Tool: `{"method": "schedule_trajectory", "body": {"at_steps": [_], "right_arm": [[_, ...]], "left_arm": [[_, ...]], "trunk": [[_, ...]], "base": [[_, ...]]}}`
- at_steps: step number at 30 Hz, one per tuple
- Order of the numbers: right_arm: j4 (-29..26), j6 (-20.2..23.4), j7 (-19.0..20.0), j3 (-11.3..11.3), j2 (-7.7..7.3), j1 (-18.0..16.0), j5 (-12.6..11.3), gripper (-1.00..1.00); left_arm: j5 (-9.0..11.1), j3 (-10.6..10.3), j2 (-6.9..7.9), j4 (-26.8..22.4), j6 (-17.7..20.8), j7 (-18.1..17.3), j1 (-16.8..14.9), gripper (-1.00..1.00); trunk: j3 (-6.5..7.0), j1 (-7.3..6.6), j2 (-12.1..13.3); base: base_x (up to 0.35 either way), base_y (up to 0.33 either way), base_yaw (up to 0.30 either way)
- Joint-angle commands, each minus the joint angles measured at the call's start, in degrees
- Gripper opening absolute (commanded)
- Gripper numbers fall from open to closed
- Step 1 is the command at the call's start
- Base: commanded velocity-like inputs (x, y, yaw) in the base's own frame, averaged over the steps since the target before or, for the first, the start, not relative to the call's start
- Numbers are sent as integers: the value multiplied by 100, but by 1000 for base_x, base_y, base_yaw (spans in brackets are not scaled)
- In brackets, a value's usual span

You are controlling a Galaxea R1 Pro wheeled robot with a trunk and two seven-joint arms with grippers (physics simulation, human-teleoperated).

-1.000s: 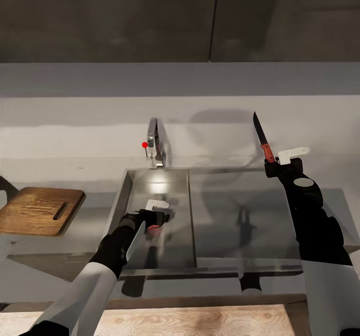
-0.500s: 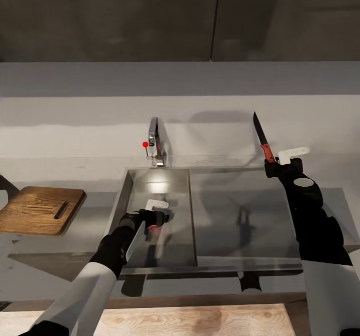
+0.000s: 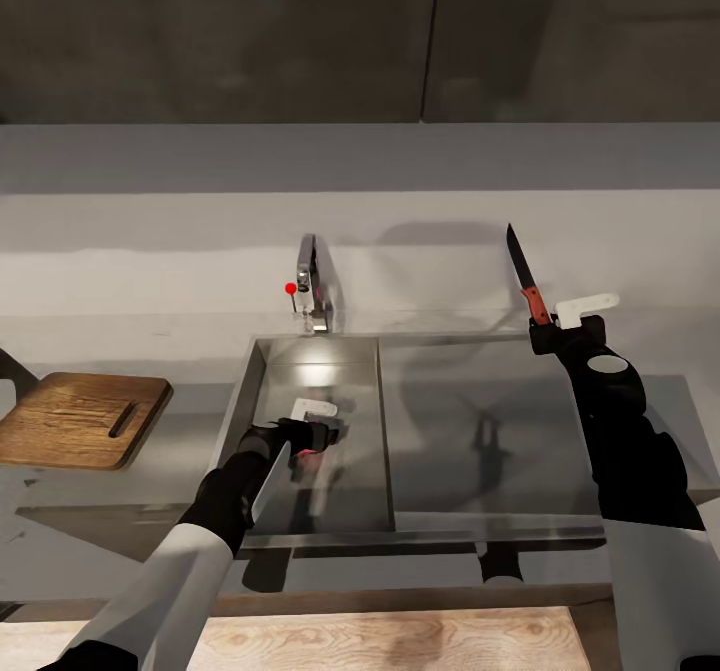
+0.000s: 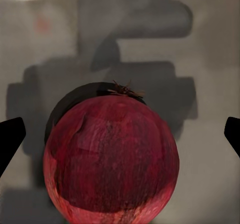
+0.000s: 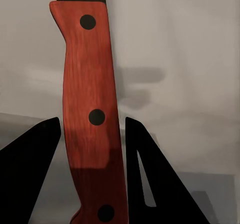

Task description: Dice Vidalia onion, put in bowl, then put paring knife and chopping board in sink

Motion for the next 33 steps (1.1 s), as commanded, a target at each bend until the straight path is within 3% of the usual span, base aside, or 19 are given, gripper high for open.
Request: {"method": "schedule_trajectory", "body": {"at_steps": [1,22,23,33], "right_arm": [[-8,26,66,-5,0,-4,53,-100],[-8,26,66,-9,0,-4,53,-100],[-8,26,66,-8,0,-3,53,-100],[-8,26,67,-3,0,-2,53,-100]], "left_arm": [[2,1,0,-7,30,-12,-4,100],[2,8,8,-15,24,-12,-4,100],[2,8,8,-15,25,-12,-4,-100],[2,10,17,-24,21,-12,-4,-100]], "trunk": [[-10,3,-11],[-10,3,-11],[-10,3,-11],[-10,3,-11]], "base": [[0,0,0],[-54,0,0],[-3,0,0],[0,0,0]]}}
